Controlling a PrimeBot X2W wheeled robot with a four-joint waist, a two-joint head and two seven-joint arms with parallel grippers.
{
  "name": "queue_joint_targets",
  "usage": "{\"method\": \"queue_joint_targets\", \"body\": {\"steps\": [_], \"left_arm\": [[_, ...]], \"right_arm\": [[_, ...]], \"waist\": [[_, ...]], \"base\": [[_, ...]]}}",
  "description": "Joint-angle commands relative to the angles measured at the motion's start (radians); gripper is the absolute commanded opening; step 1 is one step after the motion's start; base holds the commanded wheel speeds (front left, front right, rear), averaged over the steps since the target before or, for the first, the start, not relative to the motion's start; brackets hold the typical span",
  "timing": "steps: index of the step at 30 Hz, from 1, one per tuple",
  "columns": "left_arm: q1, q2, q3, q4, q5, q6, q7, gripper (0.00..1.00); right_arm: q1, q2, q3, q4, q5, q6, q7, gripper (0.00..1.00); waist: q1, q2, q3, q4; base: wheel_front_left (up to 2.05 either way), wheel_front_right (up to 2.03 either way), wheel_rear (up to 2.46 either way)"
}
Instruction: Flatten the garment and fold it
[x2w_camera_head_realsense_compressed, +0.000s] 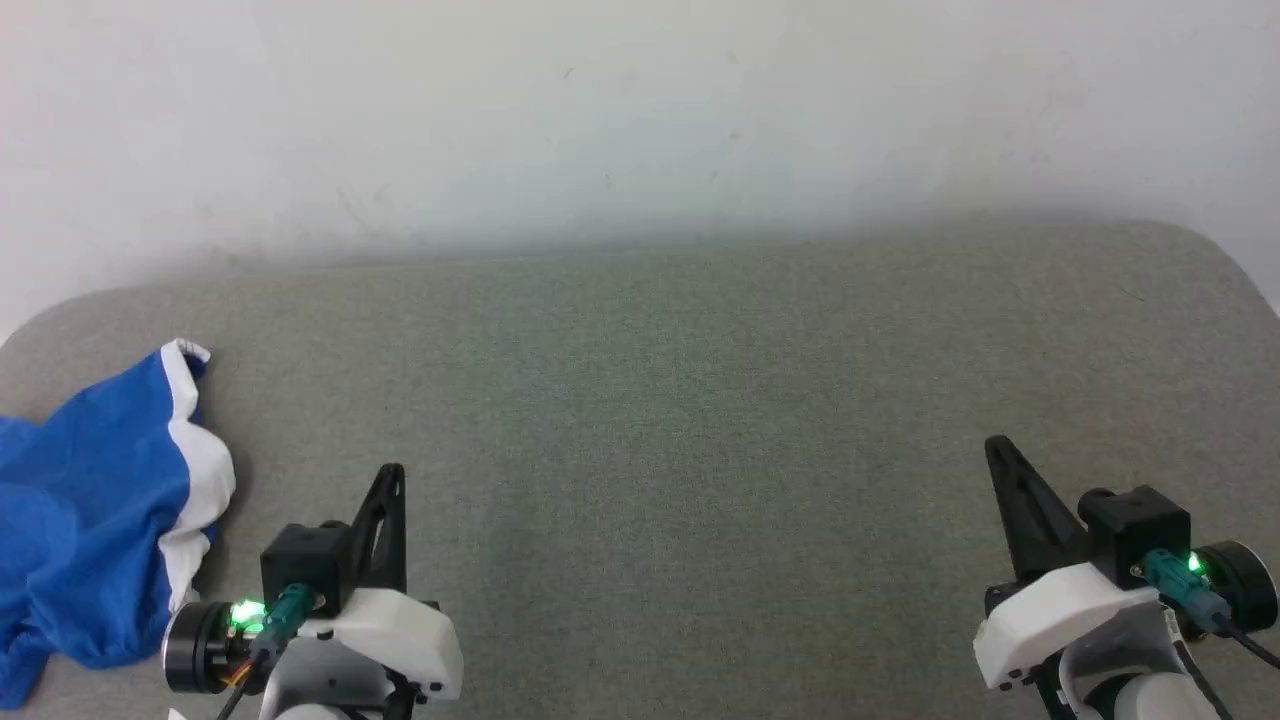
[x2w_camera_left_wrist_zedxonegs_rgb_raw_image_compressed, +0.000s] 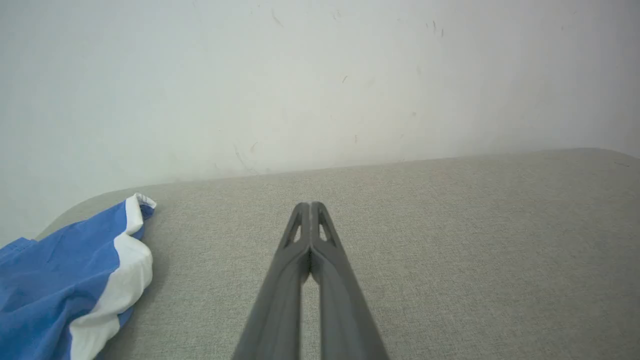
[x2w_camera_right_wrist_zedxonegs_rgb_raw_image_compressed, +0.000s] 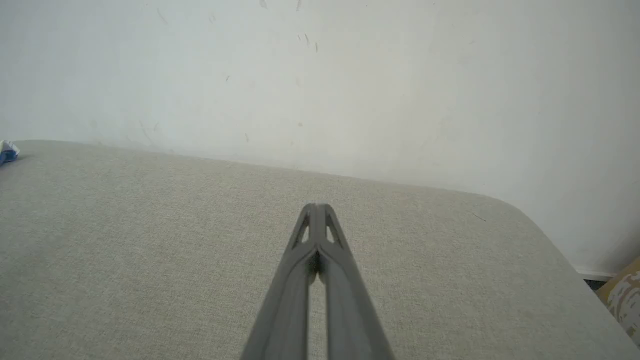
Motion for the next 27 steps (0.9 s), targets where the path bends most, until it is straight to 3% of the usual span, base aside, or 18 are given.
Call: {"method": "queue_joint_targets", "body": {"steps": [1, 27], "left_arm": [[-0.012, -0.002, 0.004, -0.004, 0.004, 0.008, 0.000, 0.00], [-0.012, -0.002, 0.004, -0.004, 0.004, 0.008, 0.000, 0.00]], "right_arm": [[-0.009, 0.003, 0.000, -0.004, 0.000, -0.002, 0.000, 0.00], [-0.009, 0.003, 0.000, -0.004, 0.000, -0.002, 0.000, 0.00]], "waist": [[0.0000, 0.0000, 0.000, 0.000], [0.0000, 0.0000, 0.000, 0.000]], "base": [[0.00, 0.00, 0.00], [0.00, 0.00, 0.00]]}}
